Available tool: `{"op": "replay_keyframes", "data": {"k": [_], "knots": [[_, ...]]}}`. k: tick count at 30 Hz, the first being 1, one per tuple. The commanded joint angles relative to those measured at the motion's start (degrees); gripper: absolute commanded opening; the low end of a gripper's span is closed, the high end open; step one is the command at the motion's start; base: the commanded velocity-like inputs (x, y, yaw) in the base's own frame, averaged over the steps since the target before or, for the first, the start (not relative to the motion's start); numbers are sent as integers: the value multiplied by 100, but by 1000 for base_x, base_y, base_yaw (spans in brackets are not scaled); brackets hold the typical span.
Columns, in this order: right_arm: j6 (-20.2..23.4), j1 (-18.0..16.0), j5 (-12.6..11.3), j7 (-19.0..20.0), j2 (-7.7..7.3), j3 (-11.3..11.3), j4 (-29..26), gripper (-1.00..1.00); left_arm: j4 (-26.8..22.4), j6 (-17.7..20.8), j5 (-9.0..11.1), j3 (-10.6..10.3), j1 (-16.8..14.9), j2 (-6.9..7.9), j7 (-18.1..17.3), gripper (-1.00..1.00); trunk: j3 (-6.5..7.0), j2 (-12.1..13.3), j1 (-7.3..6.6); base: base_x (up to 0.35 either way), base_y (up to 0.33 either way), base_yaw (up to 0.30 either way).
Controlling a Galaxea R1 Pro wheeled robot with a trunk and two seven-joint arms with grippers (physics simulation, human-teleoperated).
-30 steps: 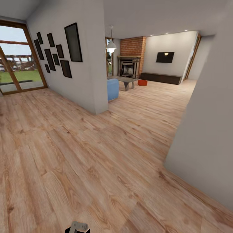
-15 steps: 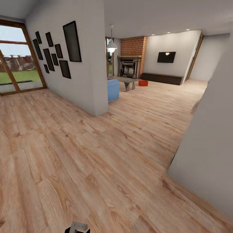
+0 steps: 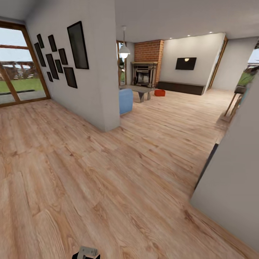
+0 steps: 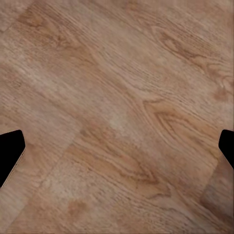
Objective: Move the two storage containers from the living room to the garage. In the garage, place one container on the floor and stack the other container on top of it (either order is fine).
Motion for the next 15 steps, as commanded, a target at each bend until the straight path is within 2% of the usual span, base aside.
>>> {"op": "replay_keyframes", "data": {"k": [1,15], "knots": [[-31,-8,9,11,-1,38,18,100,4,-25,-27,-14,-4,2,3,100,-5,-2,2,276,0,0],[-31,-8,9,11,-2,38,18,100,4,-25,-27,-15,-4,3,3,100,-5,-2,2,276,0,0]]}}
